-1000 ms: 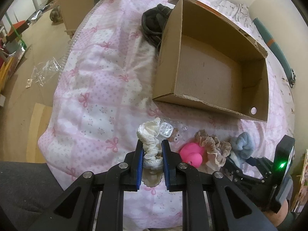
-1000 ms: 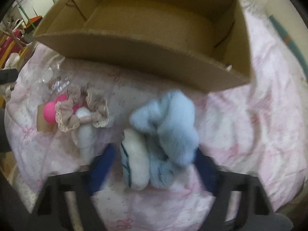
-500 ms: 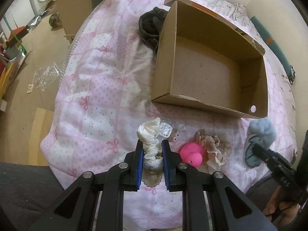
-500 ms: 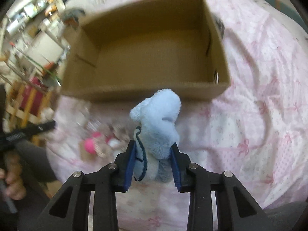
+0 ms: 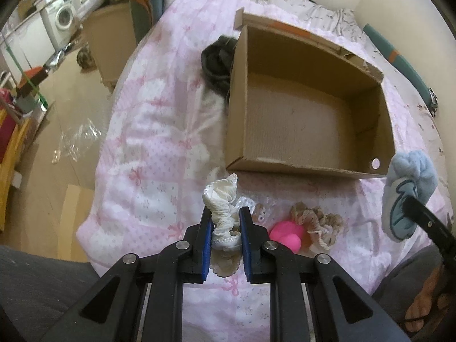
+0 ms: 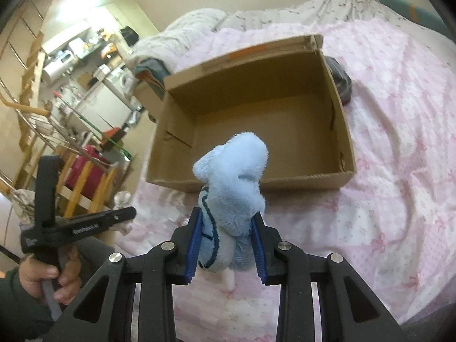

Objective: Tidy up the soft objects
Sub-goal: 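Carry the scrunchie into the box and open the left gripper while the right gripper carries the plush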

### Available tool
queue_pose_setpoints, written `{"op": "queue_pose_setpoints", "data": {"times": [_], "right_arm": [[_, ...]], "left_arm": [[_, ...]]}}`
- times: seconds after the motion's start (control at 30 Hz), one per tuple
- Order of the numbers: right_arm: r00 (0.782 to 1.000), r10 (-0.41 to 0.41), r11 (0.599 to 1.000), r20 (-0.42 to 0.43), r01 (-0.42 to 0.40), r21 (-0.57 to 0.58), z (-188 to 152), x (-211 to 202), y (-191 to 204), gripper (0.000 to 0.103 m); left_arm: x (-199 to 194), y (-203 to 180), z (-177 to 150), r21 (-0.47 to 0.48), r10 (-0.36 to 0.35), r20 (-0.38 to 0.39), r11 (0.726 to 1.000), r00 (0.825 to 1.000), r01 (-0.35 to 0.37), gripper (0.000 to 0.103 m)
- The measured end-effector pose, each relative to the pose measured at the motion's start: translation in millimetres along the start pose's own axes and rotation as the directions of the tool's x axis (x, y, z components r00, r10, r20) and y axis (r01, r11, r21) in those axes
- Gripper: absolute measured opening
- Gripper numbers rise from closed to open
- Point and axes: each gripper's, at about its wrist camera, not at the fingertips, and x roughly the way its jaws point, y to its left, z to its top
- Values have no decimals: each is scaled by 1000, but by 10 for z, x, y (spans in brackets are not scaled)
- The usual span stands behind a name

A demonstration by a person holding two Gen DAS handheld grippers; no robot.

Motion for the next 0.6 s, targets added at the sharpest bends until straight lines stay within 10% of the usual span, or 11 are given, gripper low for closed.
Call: {"op": "queue_pose_setpoints", "data": {"times": [0.6], "right_arm": [[982, -30, 998, 187, 19, 57, 687, 65, -349, 34]], "left_arm": [[-159, -770, 995, 119, 20, 181, 992, 983, -42, 16]]}}
